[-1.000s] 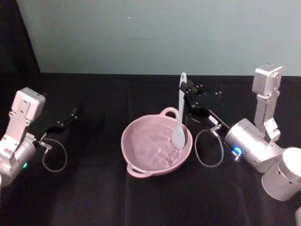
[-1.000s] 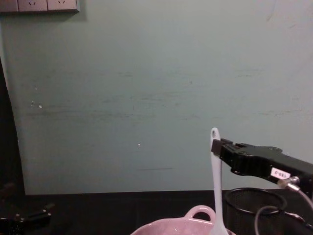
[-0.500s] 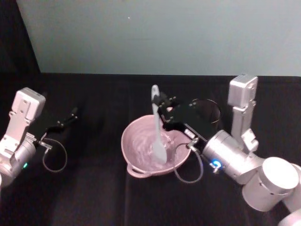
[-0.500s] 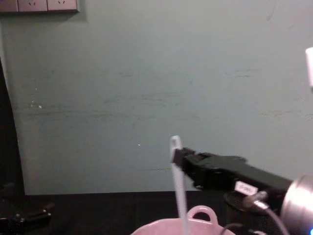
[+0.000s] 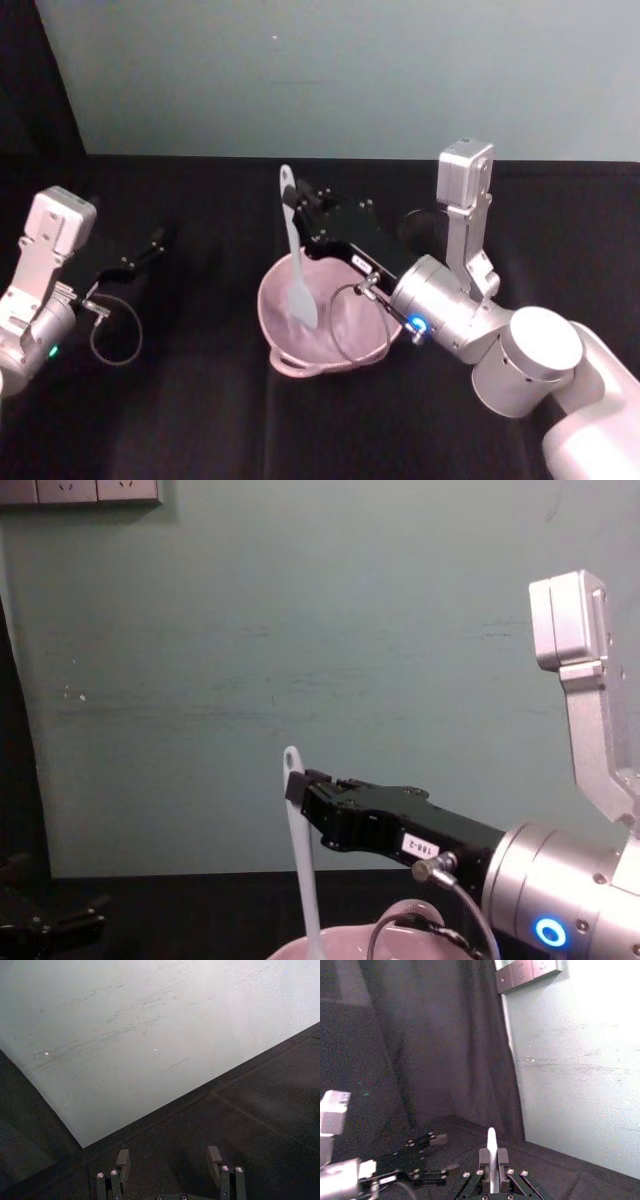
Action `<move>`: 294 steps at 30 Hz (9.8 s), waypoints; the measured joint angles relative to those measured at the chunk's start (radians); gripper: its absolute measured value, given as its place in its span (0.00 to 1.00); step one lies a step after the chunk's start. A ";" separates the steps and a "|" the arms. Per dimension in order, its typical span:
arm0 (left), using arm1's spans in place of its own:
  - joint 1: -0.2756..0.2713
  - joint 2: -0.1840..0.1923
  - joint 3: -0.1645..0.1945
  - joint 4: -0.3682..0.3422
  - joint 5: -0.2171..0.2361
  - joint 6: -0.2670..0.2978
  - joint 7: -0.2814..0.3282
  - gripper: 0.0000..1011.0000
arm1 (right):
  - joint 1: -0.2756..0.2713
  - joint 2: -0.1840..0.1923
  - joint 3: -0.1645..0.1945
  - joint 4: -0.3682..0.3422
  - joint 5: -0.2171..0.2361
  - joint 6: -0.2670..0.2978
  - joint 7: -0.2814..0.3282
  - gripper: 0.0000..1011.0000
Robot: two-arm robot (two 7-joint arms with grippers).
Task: Use the one hand to pick up the spoon and stir the clear water in the bowl.
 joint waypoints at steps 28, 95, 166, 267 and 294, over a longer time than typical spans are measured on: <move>0.000 0.000 0.000 0.000 0.000 0.000 0.000 1.00 | -0.048 0.056 0.113 -0.030 -0.002 -0.039 -0.042 0.10; 0.000 0.000 0.000 0.000 0.000 0.000 0.000 1.00 | -0.055 -0.012 0.036 -0.013 -0.022 -0.060 0.001 0.10; 0.000 0.000 0.000 0.000 0.000 0.000 0.000 1.00 | 0.064 -0.088 0.022 0.145 -0.038 -0.096 -0.017 0.10; 0.000 0.000 0.000 0.000 0.000 0.000 0.000 1.00 | -0.080 0.066 0.284 0.026 0.260 -0.116 0.053 0.10; 0.000 0.000 0.000 0.000 0.000 0.000 0.000 1.00 | -0.062 0.053 0.265 0.123 0.336 -0.111 0.074 0.10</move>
